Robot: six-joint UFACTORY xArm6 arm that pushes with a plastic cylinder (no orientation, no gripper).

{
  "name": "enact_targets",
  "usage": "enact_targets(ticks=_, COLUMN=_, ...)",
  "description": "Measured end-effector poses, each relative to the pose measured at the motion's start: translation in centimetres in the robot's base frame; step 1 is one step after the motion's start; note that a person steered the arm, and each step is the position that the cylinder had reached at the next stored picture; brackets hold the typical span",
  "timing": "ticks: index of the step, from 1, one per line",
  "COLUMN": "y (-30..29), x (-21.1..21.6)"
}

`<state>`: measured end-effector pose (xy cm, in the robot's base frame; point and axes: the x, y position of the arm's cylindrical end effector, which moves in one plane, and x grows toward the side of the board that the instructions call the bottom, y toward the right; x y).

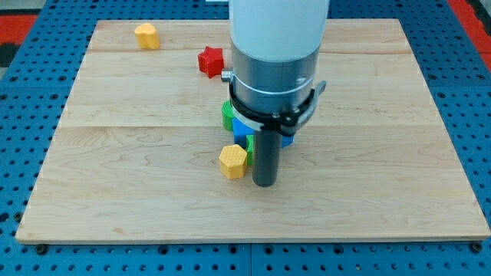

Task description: Place the yellow hexagon left to the green circle

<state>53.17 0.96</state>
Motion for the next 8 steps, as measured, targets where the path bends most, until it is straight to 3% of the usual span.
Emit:
enact_targets(ticks=1, y=-6.5, x=0.7)
enact_targets(ticks=4, y=-12.6, x=-9.3)
enact_targets(ticks=5, y=-10.2, x=-6.4)
enact_targets(ticks=8, y=-10.2, x=-6.2)
